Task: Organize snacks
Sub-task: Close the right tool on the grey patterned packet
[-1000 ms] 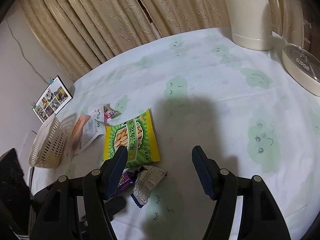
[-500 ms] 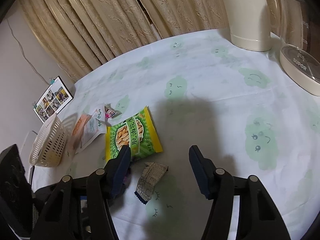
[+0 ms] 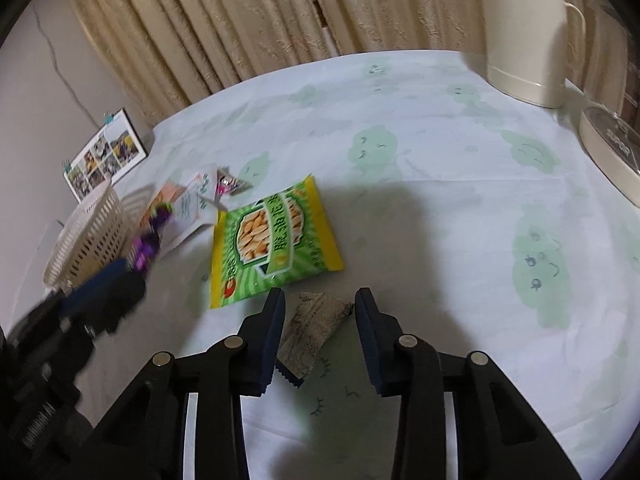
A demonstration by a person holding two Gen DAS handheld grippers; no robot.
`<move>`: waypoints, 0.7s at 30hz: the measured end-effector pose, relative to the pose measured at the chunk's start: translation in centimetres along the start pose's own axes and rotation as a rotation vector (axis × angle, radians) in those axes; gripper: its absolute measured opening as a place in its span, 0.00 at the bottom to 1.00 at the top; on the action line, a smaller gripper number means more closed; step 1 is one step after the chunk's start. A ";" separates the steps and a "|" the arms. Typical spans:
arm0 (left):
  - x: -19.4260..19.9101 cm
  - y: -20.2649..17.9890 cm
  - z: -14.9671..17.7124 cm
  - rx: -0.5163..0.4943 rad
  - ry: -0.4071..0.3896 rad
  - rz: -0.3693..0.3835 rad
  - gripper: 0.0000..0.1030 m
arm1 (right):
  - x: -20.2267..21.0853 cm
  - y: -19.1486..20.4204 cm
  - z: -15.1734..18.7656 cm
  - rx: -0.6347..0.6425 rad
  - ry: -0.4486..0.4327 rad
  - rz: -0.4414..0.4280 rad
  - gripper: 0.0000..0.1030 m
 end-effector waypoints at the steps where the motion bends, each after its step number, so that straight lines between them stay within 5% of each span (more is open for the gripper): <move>1: 0.2 0.2 -0.1 0.007 -0.004 -0.002 0.16 | 0.0 0.1 0.1 0.011 -0.004 0.009 0.33; 21: 2.3 3.8 -1.1 0.133 -0.089 -0.039 0.16 | 0.0 1.0 0.5 0.122 -0.048 0.131 0.31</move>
Point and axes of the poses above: each gripper's, at about its wrist camera, not at the fingertips, and x roughly against the way its jaws point, y to its left, z to its underside, the point moved 9 cm from there along -x, roughly the way its jaws point, and after that the axes turned 14 degrees about z, right-handed, at the moved point
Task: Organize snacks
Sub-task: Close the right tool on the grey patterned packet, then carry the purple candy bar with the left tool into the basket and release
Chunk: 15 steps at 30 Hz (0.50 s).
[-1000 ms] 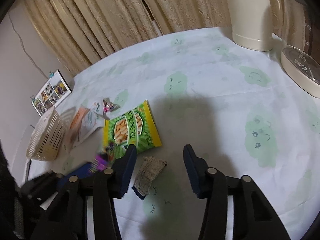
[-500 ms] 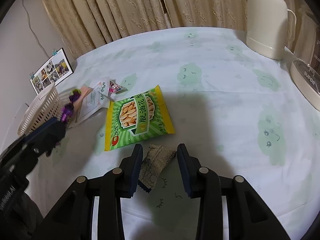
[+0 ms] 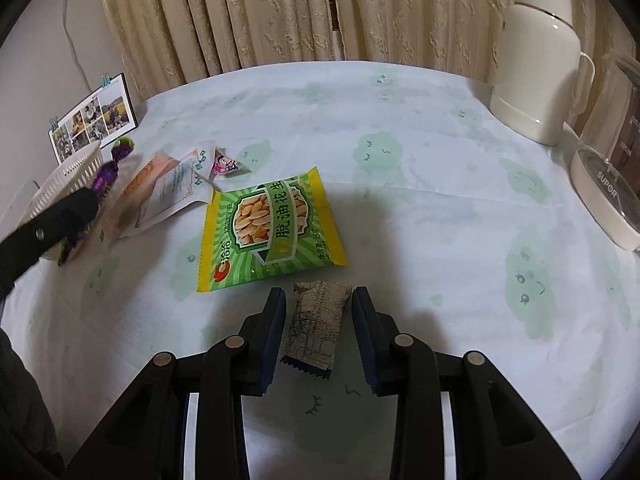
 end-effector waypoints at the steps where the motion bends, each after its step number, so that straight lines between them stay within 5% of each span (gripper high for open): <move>1: 0.1 0.2 -0.1 0.007 -0.005 -0.002 0.16 | 0.0 0.1 0.0 0.008 -0.004 0.005 0.32; 15: 2.7 4.2 -1.6 0.091 -0.095 -0.086 0.16 | 0.4 0.5 0.0 0.035 -0.029 0.013 0.22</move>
Point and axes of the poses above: each gripper's, at about its wrist camera, not at the fingertips, and x roughly against the way its jaws point, y to its left, z to its underside, the point moved 9 cm from there along -x, roughly the way its jaws point, and after that the axes turned 14 degrees about z, right-handed, at the moved point
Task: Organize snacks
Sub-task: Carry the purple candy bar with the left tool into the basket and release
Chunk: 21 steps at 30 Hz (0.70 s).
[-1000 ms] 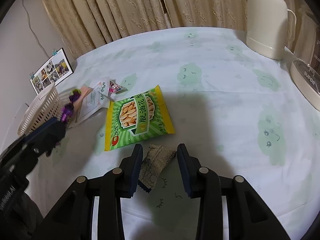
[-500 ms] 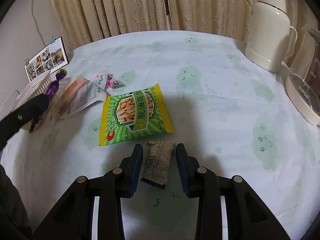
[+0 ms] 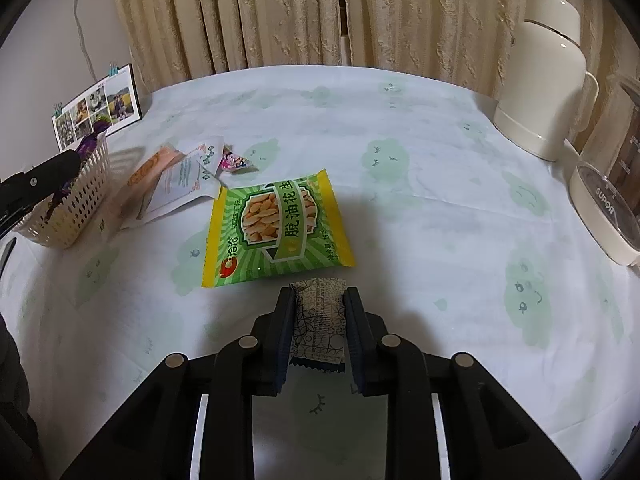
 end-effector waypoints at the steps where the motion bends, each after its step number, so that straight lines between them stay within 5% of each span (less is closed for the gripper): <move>1: 0.2 0.4 -0.2 0.007 -0.010 -0.009 0.16 | 0.1 0.0 -0.1 -0.005 -0.002 -0.005 0.22; 21: 6.5 9.3 -3.5 0.111 -0.200 -0.257 0.17 | 0.9 -0.2 -0.7 -0.061 -0.029 -0.077 0.22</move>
Point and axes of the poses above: each gripper's, at about its wrist camera, not at the fingertips, and x roughly against the way its jaws point, y to its left, z to its underside, the point moved 9 cm from there along -x, roughly the way its jaws point, and after that the axes turned 14 degrees about z, right-handed, at the moved point
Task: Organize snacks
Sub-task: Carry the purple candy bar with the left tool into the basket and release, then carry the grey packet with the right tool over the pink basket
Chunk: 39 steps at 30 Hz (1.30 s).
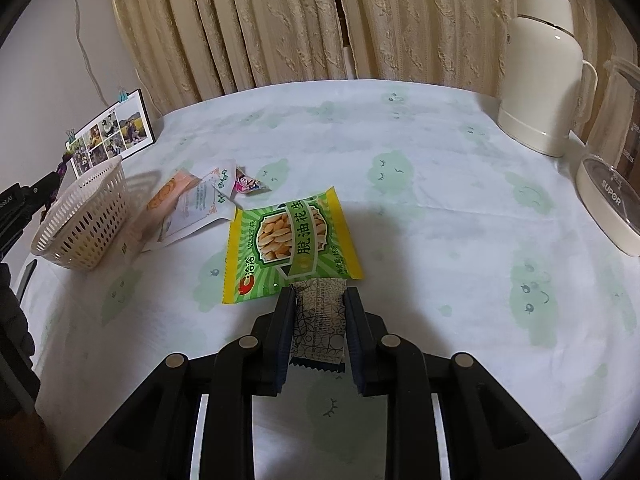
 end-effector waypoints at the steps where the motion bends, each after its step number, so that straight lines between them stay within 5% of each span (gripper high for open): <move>1: 0.1 0.4 -0.1 0.003 -0.005 -0.013 0.18 | 0.0 0.0 0.0 -0.003 0.000 -0.002 0.22; 5: 0.1 1.5 -0.1 0.029 -0.009 -0.035 0.29 | 0.2 0.0 0.0 -0.012 -0.003 -0.015 0.22; 7: 0.4 2.1 -0.2 0.056 -0.023 -0.047 0.63 | 0.4 0.1 -0.1 -0.015 -0.009 -0.024 0.22; 8: 0.7 2.4 -0.3 0.076 -0.047 -0.045 0.66 | 0.5 0.2 -0.2 -0.016 -0.013 -0.031 0.22; 28: 1.9 3.3 -1.0 0.117 -0.098 -0.064 0.67 | 2.0 1.8 -1.1 -0.129 -0.005 -0.306 0.22; 39: 2.9 4.1 -1.5 0.151 -0.138 -0.080 0.67 | 4.0 8.6 -4.8 -0.017 -0.047 -0.374 0.22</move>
Point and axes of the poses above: each gripper's, at about its wrist camera, not at the fingertips, and x roughly against the way its jaws point, y to its left, z to its underside, the point moved 9 cm from there along -x, roughly the way its jaws point, and after that the axes turned 14 degrees about z, right-handed, at the moved point
